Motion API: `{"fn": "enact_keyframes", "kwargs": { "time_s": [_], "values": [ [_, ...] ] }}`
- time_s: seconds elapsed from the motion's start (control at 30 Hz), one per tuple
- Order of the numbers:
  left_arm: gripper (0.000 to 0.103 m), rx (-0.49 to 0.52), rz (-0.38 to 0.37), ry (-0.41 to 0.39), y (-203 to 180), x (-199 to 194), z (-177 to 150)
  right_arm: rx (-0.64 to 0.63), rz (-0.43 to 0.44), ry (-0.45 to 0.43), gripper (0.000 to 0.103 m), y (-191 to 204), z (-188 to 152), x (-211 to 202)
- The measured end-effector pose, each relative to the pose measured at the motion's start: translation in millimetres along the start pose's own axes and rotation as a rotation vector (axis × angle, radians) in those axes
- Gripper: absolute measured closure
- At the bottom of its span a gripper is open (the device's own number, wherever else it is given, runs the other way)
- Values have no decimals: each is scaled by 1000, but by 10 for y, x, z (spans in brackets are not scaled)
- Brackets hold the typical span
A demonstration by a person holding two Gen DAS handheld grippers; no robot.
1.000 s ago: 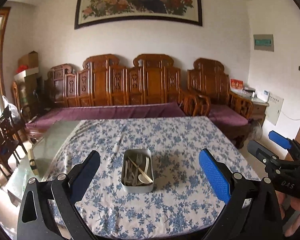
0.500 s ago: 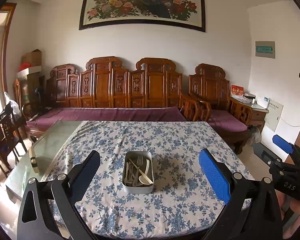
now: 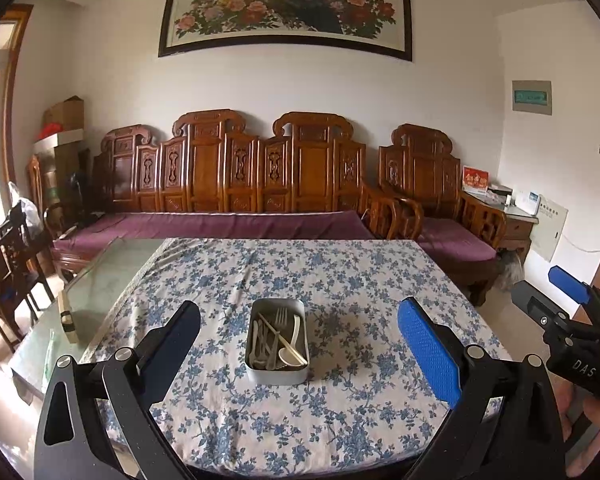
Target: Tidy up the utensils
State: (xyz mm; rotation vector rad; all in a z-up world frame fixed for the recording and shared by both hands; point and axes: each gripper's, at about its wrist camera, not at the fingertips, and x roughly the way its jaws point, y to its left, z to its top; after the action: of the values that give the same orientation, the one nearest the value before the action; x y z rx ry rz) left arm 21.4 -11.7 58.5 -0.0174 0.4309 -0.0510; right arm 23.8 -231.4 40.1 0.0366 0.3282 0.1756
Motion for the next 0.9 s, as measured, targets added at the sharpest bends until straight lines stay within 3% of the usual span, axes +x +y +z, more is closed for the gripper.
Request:
{"fn": "enact_keyframes", "kwargs": {
  "time_s": [0.9],
  "values": [
    [8,7,-2,14,1,74,-84,1,2,3,3,20,-57,20]
  ]
}}
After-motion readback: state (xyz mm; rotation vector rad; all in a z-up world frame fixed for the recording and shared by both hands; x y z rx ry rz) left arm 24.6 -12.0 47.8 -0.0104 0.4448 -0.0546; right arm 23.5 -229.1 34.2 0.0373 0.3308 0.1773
